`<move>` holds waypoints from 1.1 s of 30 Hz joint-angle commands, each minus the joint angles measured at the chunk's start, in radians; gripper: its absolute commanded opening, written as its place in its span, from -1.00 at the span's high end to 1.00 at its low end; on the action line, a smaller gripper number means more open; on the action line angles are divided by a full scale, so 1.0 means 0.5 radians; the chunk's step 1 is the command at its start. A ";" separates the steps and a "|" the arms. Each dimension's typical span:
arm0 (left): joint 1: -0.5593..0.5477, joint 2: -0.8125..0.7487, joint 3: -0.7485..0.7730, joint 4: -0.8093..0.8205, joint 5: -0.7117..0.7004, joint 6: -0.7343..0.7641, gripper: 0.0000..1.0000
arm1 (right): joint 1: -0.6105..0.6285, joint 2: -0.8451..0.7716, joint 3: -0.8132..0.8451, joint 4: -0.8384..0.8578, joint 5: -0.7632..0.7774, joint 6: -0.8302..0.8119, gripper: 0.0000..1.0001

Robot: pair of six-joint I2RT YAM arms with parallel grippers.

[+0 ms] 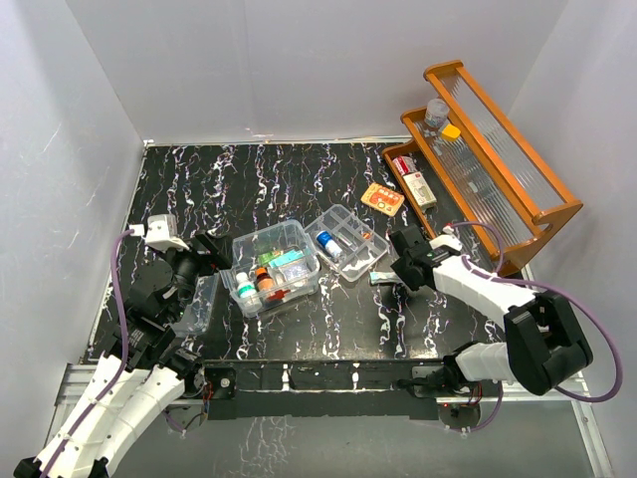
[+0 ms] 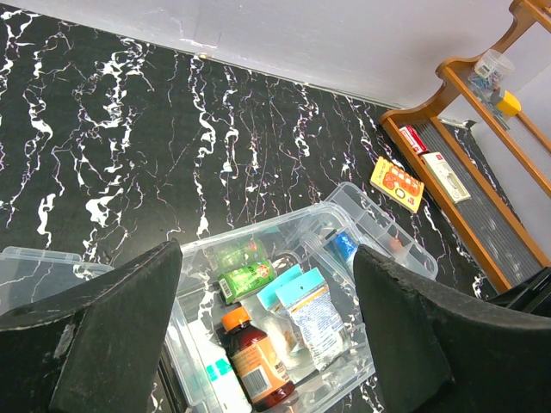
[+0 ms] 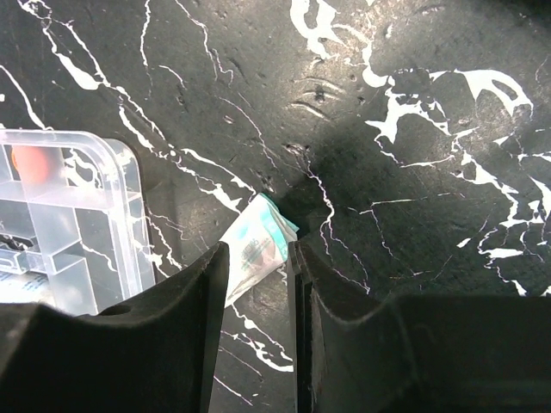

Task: Organize the medicine kit

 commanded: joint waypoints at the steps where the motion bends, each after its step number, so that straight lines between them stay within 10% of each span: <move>1: 0.000 -0.010 0.003 0.033 -0.024 0.014 -0.59 | -0.013 0.027 0.043 0.025 0.035 0.065 0.39; 33: -0.001 -0.003 0.008 0.023 -0.028 0.013 -0.60 | -0.012 0.117 0.029 0.061 -0.006 -0.124 0.28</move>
